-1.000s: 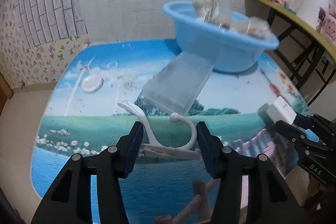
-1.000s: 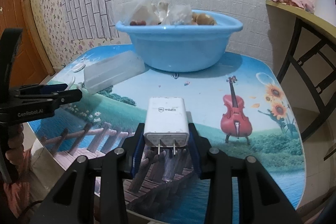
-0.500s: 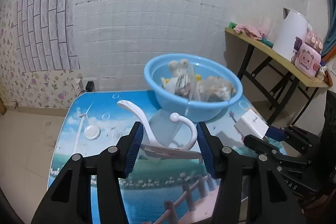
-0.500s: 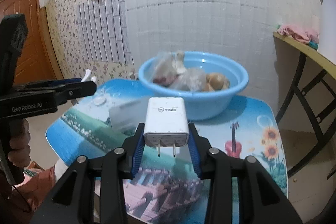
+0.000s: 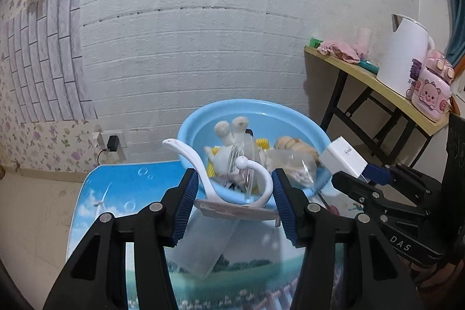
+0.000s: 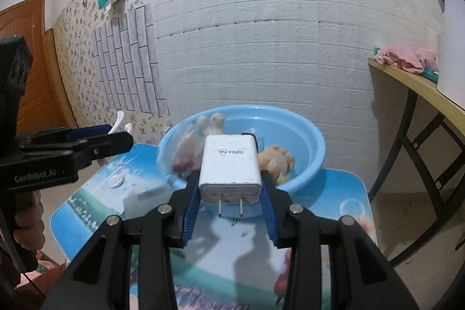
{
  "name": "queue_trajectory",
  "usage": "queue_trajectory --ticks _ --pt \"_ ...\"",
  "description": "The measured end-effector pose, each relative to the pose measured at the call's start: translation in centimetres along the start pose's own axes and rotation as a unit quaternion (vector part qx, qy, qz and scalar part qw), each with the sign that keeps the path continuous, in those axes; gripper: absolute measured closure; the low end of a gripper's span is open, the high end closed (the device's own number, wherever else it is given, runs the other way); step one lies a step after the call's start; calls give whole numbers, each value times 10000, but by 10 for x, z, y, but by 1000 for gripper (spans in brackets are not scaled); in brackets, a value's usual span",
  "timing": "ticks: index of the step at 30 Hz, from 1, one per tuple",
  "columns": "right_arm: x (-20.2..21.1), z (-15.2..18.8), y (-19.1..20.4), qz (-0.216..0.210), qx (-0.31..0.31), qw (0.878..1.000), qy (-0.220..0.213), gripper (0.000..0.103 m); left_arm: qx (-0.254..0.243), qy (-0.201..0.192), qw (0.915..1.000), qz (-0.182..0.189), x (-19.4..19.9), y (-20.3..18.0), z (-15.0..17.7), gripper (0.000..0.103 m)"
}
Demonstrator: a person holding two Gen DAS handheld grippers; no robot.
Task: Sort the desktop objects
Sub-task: 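Carry the hook into the basin with left tool while right tool drops the charger in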
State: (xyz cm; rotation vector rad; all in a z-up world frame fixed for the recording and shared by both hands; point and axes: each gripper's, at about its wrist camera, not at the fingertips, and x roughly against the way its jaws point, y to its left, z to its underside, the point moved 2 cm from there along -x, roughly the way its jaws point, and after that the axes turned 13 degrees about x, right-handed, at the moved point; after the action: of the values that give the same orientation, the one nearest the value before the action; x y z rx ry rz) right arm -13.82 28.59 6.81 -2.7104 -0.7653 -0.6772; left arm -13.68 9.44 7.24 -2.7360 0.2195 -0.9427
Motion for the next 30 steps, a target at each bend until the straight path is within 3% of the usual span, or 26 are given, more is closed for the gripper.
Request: queue_trajectory --ticks 10,14,18,21,24,25,30 --pt "-63 -19 -39 95 -86 9999 114 65 -290 252 9993 -1 -70 -19 -34 51" --pt "-85 -23 -51 105 -151 9997 186 65 -625 357 9974 -66 -98 -28 -40 50" --pt "-93 -20 -59 101 -289 9993 237 65 -984 523 9935 -240 -118 -35 -35 38" --pt "-95 -16 -57 32 -235 9991 352 62 -930 558 9940 -164 -117 -34 -31 27" --pt "-91 -12 -52 81 -256 9987 438 42 -755 519 9956 -211 -110 -28 -29 6" --pt "-87 -11 -50 67 -285 9988 403 40 -697 487 9960 -264 -106 -25 -28 3" --pt "-74 -8 -37 49 -228 9989 399 39 -675 528 9957 -340 -93 -17 -15 2"
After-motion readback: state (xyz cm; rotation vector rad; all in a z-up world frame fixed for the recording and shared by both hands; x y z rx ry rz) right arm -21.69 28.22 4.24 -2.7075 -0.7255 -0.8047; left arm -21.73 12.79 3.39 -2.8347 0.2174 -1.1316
